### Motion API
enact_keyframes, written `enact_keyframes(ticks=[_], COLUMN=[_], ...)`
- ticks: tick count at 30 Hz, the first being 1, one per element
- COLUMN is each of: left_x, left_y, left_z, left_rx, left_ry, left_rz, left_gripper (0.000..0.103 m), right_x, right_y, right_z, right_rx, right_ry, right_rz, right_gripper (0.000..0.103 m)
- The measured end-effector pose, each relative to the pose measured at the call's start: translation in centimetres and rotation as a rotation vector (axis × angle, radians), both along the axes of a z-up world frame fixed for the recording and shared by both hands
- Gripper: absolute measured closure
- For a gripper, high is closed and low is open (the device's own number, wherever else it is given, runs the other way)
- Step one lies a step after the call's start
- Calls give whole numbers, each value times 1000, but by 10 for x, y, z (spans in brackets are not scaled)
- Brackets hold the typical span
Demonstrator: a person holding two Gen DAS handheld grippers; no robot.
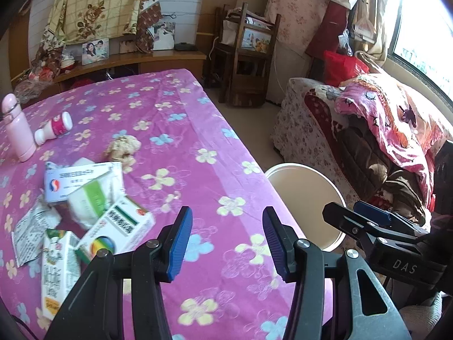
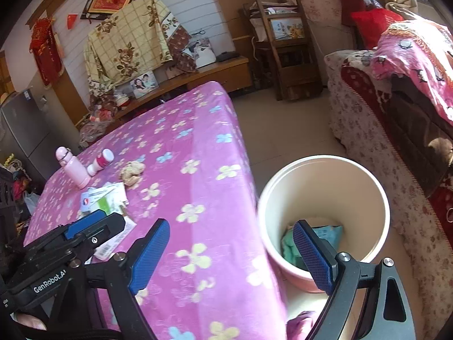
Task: Collect trash
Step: 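Move both tools back over the remaining items on the table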
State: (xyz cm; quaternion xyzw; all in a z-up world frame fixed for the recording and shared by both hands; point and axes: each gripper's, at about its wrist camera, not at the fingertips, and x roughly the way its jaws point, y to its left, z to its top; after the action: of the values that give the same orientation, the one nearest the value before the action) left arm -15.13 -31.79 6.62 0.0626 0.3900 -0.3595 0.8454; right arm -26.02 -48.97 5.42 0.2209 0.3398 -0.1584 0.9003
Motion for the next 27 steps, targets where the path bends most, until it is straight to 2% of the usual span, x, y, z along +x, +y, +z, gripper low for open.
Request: enact_keyframes(ticks=[8,13,27], left_x=[4,4,22], left_y=[45,75,155], left_z=[16,23,14], left_rx=[-26,-23,-21], left_ry=[-21,-64,-44], left_rz=[42,73,187], left_gripper=[51,51,50], right_x=[12,19,36], right_y=[26,45,99], right_z=[9,15,24], right_rx=[11,-14,-66], right_ry=[-1,-8,-11], right_rz=[46,69,140], right_gripper=[12,12,12])
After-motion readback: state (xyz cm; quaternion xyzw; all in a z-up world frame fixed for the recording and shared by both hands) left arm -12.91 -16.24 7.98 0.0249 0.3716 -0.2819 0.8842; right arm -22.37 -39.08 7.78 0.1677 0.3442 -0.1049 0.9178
